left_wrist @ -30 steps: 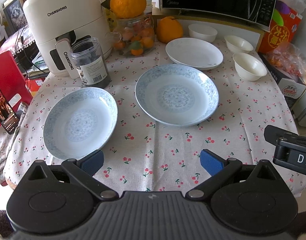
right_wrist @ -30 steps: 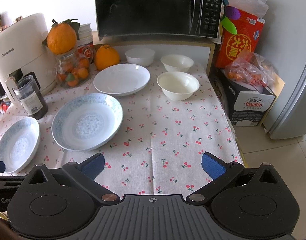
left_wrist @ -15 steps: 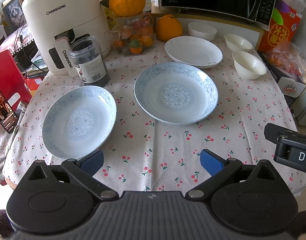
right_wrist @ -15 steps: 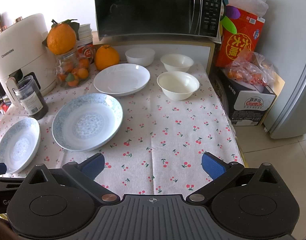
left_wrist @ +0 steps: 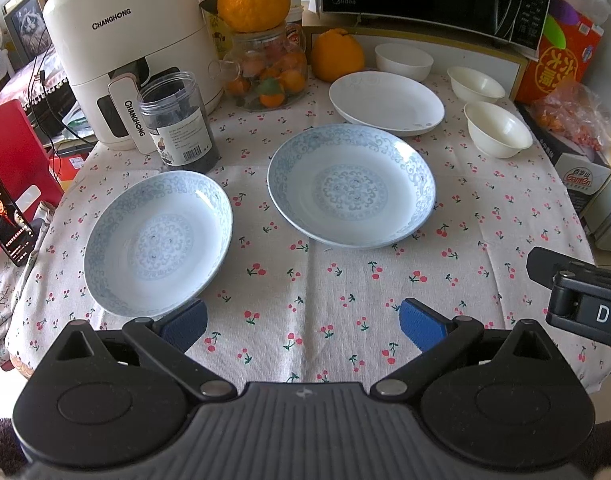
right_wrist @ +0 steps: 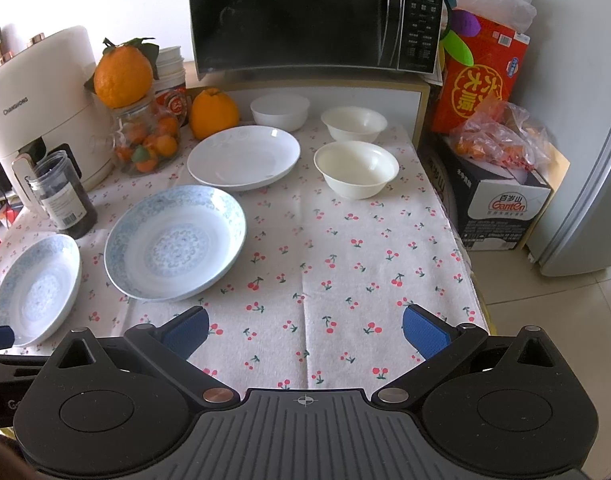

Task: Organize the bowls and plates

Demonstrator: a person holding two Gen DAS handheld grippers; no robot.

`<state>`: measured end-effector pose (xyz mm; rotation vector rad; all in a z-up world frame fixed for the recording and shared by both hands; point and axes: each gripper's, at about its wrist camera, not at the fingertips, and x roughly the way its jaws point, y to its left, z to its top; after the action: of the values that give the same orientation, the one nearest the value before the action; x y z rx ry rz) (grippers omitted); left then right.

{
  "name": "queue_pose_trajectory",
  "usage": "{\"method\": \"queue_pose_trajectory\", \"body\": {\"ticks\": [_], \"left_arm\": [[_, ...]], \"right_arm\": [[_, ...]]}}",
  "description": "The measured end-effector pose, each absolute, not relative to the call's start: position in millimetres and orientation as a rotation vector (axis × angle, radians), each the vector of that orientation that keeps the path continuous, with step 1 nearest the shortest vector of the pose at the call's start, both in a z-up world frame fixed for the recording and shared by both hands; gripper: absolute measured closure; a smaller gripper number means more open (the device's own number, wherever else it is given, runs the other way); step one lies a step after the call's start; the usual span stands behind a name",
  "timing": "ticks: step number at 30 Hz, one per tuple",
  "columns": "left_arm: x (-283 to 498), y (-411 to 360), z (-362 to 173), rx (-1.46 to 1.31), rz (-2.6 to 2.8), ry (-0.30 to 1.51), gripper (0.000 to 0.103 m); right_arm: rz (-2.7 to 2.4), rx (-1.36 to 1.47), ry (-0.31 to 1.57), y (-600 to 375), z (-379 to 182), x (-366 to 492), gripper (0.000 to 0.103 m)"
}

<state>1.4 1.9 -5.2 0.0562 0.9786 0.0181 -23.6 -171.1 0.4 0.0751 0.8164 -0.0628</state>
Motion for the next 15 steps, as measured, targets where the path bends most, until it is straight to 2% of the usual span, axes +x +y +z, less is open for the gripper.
{"method": "queue_pose_trajectory", "body": {"ticks": [15], "left_arm": [[1.9,2.3,-5.3,0.054,0.018,0.983,0.000]], "right_arm": [[-0.063,0.079,0.820,-170.2,-0.3,-23.3,0.000]]}}
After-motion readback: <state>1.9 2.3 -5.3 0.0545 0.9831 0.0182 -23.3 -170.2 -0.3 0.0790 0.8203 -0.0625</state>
